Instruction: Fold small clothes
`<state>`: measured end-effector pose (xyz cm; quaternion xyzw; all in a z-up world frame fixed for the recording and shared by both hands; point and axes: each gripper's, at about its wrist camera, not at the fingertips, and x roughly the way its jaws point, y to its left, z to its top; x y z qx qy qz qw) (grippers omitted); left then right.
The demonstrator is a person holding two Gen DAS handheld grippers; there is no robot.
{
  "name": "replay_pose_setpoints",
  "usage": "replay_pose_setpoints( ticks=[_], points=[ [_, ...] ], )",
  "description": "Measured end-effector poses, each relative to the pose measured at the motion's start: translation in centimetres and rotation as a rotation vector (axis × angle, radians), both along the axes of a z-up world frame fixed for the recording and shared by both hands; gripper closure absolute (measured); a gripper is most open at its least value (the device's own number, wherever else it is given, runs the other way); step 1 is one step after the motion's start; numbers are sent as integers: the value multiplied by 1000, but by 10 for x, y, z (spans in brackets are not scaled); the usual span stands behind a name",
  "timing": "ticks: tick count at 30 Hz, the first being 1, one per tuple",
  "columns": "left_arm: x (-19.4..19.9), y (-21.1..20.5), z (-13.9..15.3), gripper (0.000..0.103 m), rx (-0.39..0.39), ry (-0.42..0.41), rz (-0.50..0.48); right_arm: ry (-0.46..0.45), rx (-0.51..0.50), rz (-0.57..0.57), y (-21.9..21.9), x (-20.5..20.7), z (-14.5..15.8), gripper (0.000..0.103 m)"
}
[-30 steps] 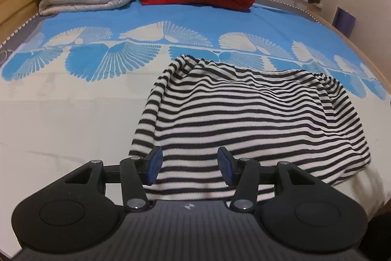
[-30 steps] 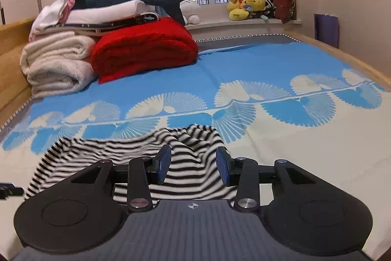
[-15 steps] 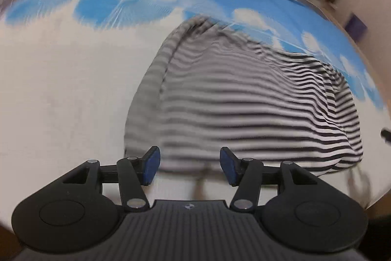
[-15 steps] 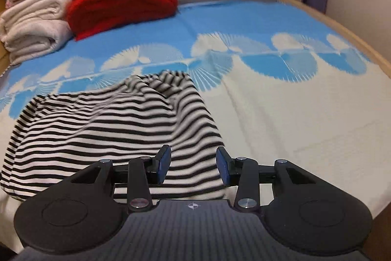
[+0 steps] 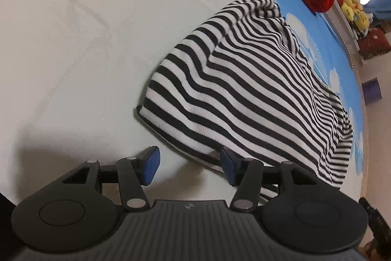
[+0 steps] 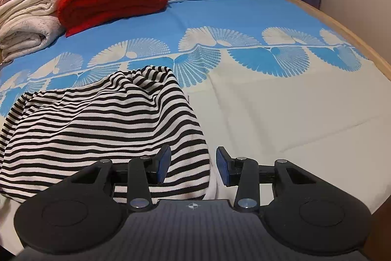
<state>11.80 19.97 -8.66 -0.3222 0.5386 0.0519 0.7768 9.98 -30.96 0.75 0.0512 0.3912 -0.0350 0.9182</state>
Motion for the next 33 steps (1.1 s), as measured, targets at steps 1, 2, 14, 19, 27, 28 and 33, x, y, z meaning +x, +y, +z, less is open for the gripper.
replay_pose_setpoints(
  ticks=[1,2,14,19,27,28,33],
  points=[
    [2,4,-2,43,-11,1,15,0,1,0,0,0,0,61],
    [2,7,-3,43,-24,0,34,0,2,0,-1,0,0,61],
    [8,30,-6,43,-75,-19,182,3,8,-10,-4,2,1,61],
    [18,26,-8,41,-63,-29,200,9,2,-8,-2,2,0,61],
    [25,25,-11,41,-59,-56,263,14,-2,-13,-3,1,-1,61],
    [26,25,-11,41,-53,-58,263,14,-2,-14,-4,0,-1,61],
    [30,19,-10,87,9,-64,224,15,0,-26,-7,0,-2,61]
  ],
)
